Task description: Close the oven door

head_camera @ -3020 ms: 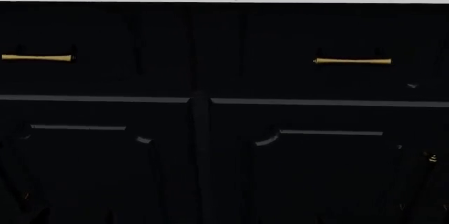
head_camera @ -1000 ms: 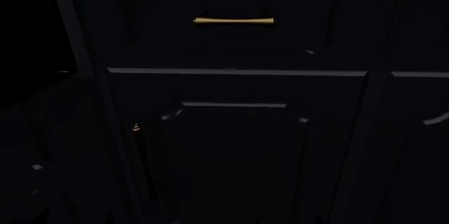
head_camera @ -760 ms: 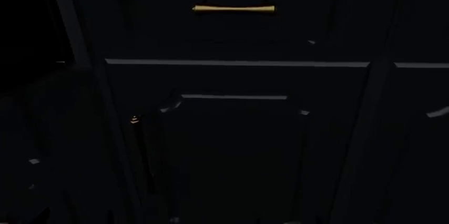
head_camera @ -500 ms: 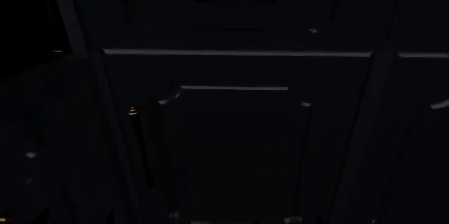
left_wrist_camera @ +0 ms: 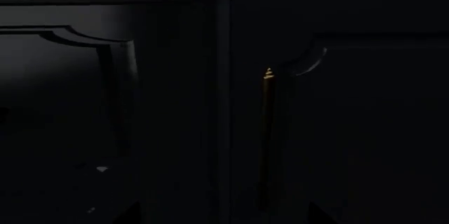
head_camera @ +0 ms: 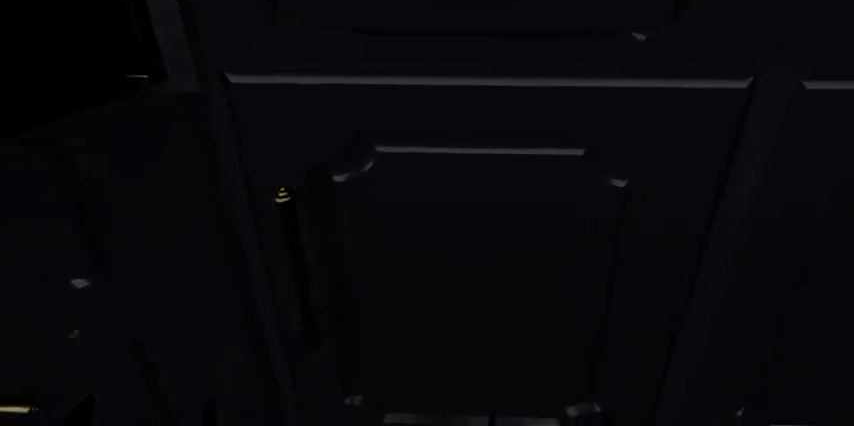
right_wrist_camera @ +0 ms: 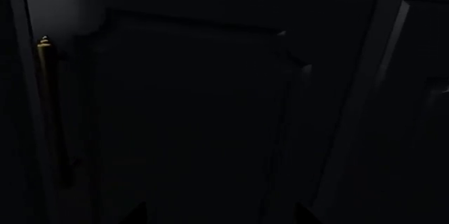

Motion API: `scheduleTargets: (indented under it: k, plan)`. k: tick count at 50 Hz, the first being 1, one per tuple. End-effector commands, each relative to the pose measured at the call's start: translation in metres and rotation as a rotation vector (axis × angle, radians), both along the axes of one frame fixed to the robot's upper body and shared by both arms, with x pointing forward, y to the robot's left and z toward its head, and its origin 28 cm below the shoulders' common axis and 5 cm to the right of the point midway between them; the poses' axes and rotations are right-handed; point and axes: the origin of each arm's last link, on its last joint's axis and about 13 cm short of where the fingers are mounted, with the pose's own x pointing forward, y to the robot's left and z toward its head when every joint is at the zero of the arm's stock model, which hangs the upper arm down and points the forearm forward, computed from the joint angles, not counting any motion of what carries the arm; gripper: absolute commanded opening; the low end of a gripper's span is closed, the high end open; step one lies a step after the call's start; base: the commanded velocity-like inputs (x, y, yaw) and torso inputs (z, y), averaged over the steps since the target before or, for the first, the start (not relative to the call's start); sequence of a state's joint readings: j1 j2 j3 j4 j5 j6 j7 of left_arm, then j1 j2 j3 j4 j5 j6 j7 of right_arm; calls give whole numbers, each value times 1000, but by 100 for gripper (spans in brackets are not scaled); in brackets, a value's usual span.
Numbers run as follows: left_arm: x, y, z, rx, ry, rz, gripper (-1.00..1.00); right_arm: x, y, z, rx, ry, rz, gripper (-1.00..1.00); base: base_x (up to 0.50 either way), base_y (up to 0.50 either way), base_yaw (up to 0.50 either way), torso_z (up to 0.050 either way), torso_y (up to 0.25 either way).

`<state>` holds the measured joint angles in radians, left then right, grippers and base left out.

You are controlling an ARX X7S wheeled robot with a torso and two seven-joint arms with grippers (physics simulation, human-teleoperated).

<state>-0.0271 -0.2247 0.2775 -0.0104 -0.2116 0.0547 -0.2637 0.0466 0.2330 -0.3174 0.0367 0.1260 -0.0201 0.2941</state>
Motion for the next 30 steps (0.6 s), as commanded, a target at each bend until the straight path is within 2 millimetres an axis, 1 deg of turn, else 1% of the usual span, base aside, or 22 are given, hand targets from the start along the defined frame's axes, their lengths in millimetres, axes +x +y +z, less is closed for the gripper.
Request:
scheduleTargets:
  k: [1,30]
  plan:
    - [0,1,1,-4,-2,3,100,0,1,0,-2,6,-1,100,0,434,0,0,0]
    - [0,1,0,-5,0,5,100,0,1,0,1,4,0,100,0,435,0,0,0]
